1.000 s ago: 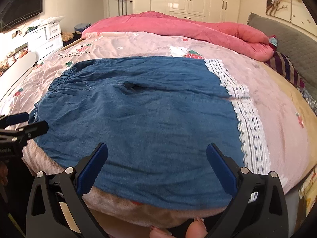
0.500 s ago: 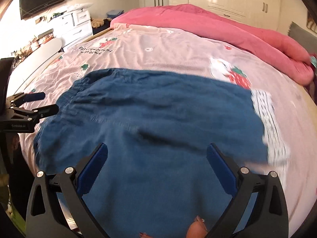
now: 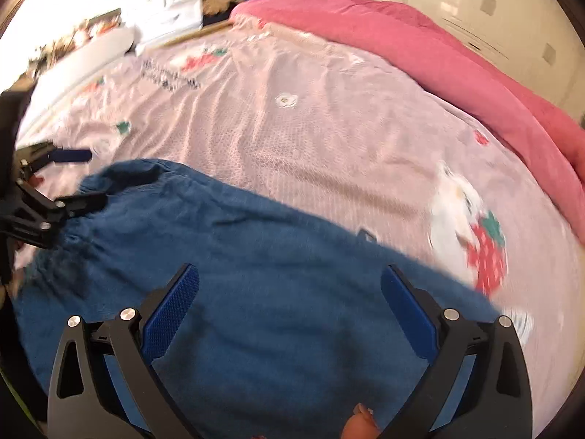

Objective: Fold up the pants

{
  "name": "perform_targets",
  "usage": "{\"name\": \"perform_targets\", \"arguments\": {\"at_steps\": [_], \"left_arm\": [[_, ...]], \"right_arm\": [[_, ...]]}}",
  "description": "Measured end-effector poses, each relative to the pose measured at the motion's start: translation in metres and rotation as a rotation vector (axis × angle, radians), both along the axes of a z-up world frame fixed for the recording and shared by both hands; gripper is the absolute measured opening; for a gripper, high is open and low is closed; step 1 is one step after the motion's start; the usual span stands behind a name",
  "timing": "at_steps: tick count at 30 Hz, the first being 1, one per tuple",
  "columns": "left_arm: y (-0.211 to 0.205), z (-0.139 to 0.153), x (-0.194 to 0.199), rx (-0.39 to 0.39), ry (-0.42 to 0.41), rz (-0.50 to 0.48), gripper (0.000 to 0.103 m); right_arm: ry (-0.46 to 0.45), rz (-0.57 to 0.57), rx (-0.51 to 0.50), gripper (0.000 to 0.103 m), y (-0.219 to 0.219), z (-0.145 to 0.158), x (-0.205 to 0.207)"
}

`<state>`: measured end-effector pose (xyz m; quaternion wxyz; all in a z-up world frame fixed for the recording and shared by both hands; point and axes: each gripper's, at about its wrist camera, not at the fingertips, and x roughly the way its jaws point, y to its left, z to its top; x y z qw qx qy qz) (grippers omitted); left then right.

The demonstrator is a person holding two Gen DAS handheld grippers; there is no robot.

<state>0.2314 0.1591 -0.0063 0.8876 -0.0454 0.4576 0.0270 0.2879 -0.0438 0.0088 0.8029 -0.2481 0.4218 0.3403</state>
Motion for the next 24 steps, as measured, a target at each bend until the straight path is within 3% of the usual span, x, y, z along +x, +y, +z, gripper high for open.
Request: {"name": "perform_targets", "arguments": {"at_steps": [5,6,8,15,16,17,19,20,22,24], "left_arm": [[0.001,-0.012,0.008,0.019,0.023,-0.033,0.051],[0.001,-0.014,0.010,0.010,0.030,-0.040,0.048],[0.002,-0.017,0.014,-0.023,0.036,-0.063,0.033],[0.007,-0.025,0.018,-0.048,0.048,-0.083,0.018],[0.007,-0.025,0.019,-0.052,0.047,-0.090,0.015],[0.007,-0.026,0.019,-0.054,0.049,-0.093,0.013],[0.006,-0.026,0.020,-0.054,0.048,-0.097,0.012],[0.004,-0.026,0.020,-0.051,0.048,-0.102,0.011],[0.003,-0.027,0.020,-0.048,0.047,-0.103,0.011],[0.003,-0.026,0.020,-0.044,0.042,-0.104,0.011]], "right_arm": [[0.007,0.094,-0.093,0.099,0.024,-0.016,0.014],[0.004,0.109,-0.098,0.099,0.027,-0.017,0.014],[-0.007,0.146,-0.108,0.099,0.035,-0.020,0.016],[0.007,0.212,-0.130,0.097,0.052,-0.032,0.025],[0.009,0.213,-0.136,0.087,0.054,-0.033,0.027],[0.025,0.216,-0.135,0.060,0.056,-0.035,0.029],[0.069,0.231,-0.127,0.044,0.061,-0.038,0.031],[0.077,0.257,-0.124,0.030,0.062,-0.038,0.028],[0.079,0.287,-0.110,0.013,0.061,-0.036,0.020],[0.058,0.290,-0.096,0.008,0.058,-0.030,0.014]]}}
